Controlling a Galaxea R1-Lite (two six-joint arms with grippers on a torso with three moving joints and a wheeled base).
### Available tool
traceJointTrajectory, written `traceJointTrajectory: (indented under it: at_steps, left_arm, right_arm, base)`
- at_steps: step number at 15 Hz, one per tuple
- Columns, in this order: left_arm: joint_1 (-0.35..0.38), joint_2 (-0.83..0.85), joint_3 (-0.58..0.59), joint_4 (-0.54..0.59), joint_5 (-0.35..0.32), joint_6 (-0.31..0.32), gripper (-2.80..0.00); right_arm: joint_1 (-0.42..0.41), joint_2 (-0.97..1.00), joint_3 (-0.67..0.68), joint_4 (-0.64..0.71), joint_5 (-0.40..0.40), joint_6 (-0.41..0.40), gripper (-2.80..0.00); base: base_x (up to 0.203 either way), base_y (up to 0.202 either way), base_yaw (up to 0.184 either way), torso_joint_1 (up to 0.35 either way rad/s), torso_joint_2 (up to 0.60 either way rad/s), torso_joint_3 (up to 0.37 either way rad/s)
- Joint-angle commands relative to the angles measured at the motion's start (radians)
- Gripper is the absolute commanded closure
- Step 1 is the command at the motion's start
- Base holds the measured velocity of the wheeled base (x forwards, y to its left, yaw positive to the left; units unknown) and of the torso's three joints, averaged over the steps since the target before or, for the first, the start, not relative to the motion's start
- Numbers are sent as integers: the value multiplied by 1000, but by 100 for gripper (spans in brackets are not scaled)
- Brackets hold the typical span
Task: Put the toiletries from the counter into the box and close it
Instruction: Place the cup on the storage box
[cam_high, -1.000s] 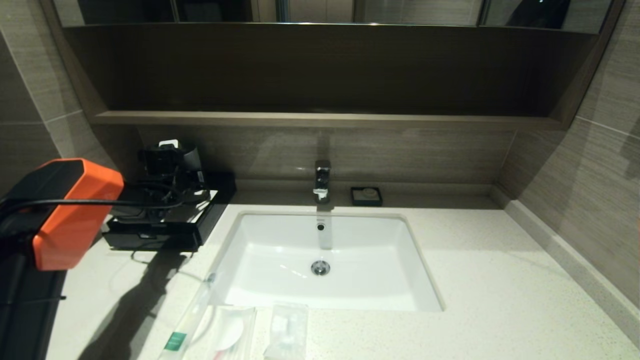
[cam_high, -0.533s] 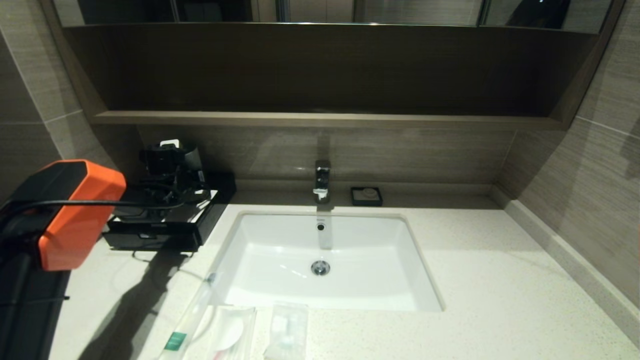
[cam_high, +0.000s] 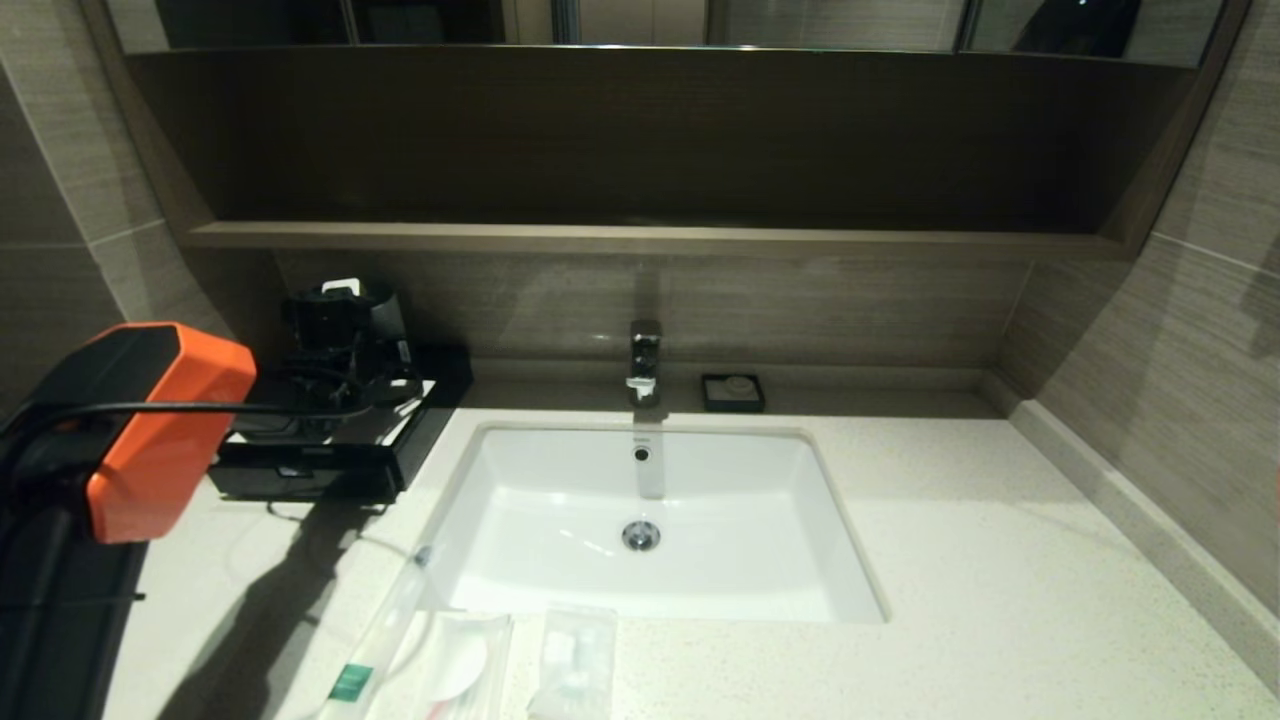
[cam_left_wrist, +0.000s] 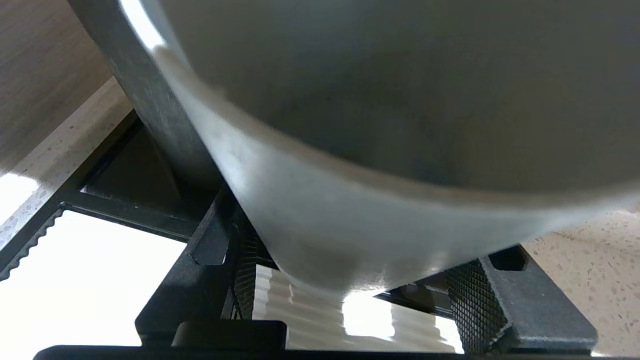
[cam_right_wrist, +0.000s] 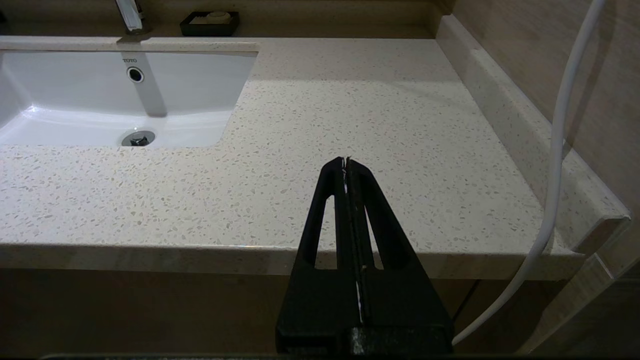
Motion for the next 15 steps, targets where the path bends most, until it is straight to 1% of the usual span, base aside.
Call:
traceJointTrajectory:
  at_steps: [1,15]
  left_arm:
    - [0,3,-1,-4,1,-1,0]
    - [0,15,-36,19,1,-1,0]
  right_arm:
    - [0,-2,2,0,0,0,0]
    - [0,-2,2,0,0,-1,0]
  base:
    - [0,0,0,0,0,0]
    - [0,0,0,0,0,0]
